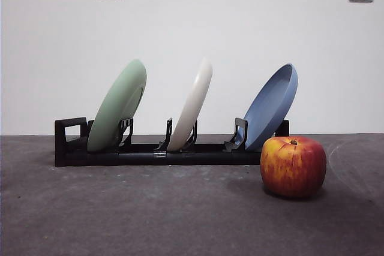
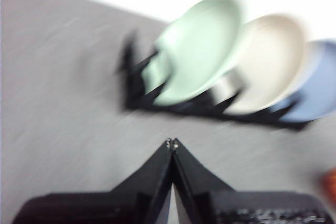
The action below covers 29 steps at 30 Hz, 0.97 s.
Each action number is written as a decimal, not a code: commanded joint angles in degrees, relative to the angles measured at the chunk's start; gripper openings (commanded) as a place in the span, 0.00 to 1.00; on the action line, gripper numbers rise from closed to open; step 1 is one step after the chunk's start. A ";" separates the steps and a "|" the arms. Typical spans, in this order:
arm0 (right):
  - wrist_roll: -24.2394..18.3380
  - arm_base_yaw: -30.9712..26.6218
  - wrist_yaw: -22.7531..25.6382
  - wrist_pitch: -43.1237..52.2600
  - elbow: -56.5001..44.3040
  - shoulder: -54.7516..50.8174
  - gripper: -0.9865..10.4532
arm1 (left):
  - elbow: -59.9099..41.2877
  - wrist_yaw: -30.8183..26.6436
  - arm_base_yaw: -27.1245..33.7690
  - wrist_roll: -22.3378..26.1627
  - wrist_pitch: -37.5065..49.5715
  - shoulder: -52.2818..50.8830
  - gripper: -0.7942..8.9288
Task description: Take the green plate from the plate rack,put the plate on the table,take the apple from the table,put the apple in the plate
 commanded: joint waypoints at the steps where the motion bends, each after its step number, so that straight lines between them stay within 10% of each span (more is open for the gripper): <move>1: 3.48 -0.02 -2.36 1.03 5.90 2.95 0.08 | 5.16 1.81 0.17 -0.96 0.44 2.40 0.08; 8: -0.70 -0.02 -13.09 1.05 24.13 16.83 0.08 | 22.77 2.80 0.17 -0.15 -4.33 14.10 0.08; 18: -4.22 0.22 -41.66 -13.51 57.31 43.67 0.08 | 55.36 14.51 0.15 6.16 -19.17 36.89 0.08; 29: -19.82 10.32 -30.27 -40.70 87.71 64.04 0.15 | 84.72 16.76 -1.51 16.28 -45.70 59.82 0.08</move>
